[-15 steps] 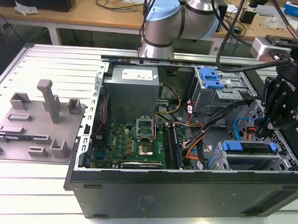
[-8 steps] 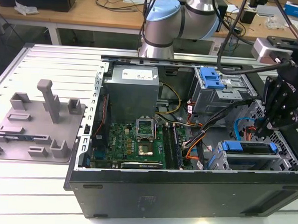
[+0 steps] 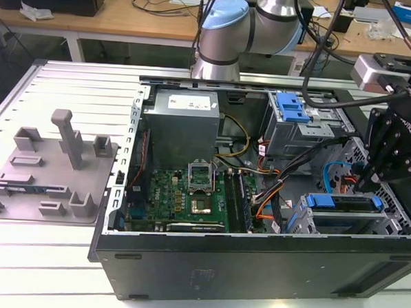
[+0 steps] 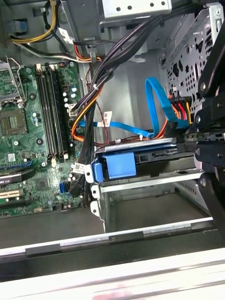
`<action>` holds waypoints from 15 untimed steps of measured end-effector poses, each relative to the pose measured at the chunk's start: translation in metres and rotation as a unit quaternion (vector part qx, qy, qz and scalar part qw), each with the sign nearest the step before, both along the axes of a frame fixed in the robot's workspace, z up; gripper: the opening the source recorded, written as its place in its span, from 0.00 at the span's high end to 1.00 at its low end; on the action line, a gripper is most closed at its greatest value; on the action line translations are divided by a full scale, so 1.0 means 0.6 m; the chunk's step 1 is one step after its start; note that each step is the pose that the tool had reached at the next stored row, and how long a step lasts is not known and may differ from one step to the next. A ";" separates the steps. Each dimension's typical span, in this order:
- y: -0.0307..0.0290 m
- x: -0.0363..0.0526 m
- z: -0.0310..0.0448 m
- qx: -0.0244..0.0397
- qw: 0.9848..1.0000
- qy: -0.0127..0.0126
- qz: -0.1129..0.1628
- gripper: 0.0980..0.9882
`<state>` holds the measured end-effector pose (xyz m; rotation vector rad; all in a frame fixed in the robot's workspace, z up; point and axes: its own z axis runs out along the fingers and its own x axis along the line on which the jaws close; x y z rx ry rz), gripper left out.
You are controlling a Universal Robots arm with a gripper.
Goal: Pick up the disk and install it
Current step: 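Insert the first disk wire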
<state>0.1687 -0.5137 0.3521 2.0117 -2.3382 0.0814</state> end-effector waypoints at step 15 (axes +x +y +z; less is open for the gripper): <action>-0.0065 -0.001 0.000 -0.006 1.000 0.002 0.024 0.92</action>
